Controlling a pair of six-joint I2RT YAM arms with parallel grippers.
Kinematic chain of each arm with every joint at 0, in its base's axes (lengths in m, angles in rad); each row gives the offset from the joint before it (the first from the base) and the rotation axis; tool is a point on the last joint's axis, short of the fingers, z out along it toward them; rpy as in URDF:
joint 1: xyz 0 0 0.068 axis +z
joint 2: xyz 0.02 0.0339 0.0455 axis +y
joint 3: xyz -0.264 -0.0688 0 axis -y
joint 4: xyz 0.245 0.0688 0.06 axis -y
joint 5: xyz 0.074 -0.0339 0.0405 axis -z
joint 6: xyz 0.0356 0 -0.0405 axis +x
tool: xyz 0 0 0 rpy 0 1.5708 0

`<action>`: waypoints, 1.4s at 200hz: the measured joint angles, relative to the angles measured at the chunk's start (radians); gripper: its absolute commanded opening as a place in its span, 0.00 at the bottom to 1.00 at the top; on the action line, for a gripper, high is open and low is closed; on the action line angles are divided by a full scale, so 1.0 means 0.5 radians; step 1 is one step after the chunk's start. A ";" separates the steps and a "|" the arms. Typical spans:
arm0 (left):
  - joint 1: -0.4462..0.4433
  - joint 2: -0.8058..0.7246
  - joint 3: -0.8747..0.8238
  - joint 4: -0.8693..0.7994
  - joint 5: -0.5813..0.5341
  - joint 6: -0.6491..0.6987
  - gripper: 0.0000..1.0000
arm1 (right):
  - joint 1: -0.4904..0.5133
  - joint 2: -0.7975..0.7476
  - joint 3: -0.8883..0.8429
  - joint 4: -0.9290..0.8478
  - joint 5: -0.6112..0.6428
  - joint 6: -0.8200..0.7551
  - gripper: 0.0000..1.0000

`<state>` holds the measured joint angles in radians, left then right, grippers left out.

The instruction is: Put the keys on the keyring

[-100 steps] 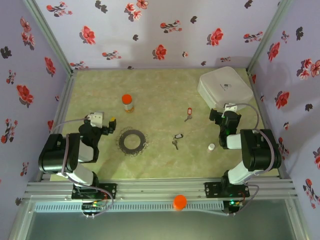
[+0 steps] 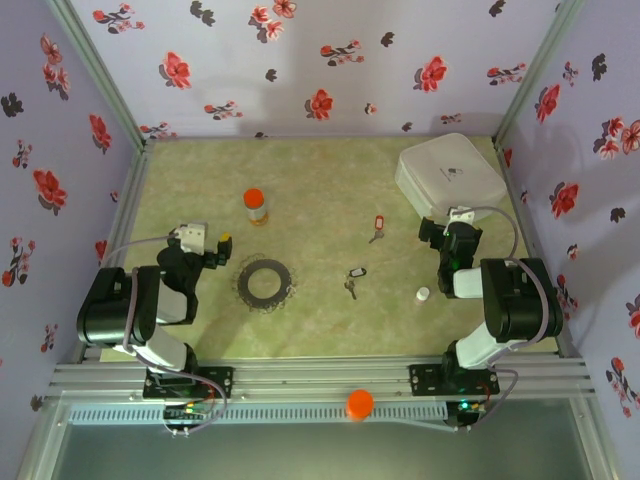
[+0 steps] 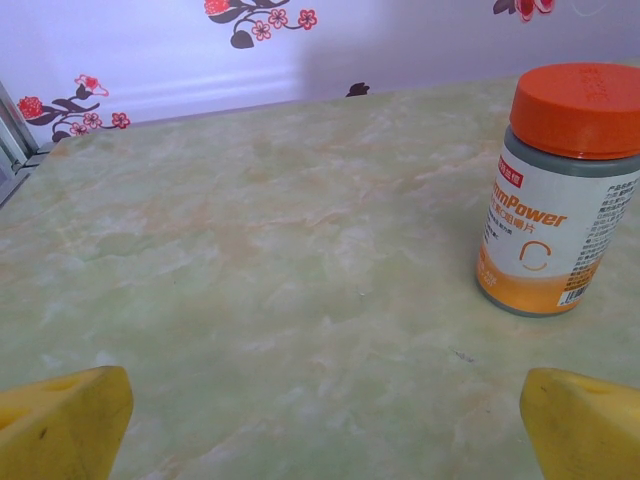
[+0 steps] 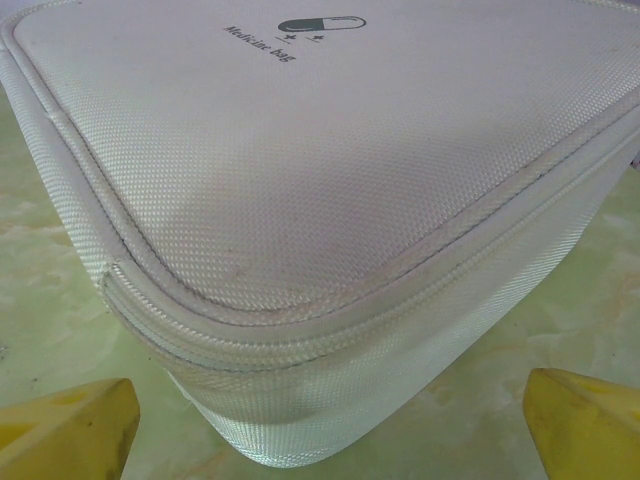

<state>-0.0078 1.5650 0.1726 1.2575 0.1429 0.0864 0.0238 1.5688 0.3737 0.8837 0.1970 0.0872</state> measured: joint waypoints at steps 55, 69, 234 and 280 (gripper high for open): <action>0.000 0.000 0.000 0.000 0.000 0.000 1.00 | 0.000 0.000 0.000 0.000 -0.001 0.000 0.99; 0.000 0.000 0.000 0.000 0.001 0.000 1.00 | 0.000 0.000 0.000 0.000 -0.001 0.000 0.99; 0.056 -0.382 -0.037 -0.189 -0.227 -0.140 1.00 | 0.000 -0.441 0.142 -0.513 0.026 0.053 0.97; 0.046 -1.136 0.100 -0.768 -0.463 -0.375 1.00 | 0.001 -0.748 0.359 -0.988 -0.002 0.323 0.95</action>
<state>0.0151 0.9970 0.2226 0.8734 -0.0887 -0.1009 0.0242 1.1946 0.5533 0.3897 0.1963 0.2485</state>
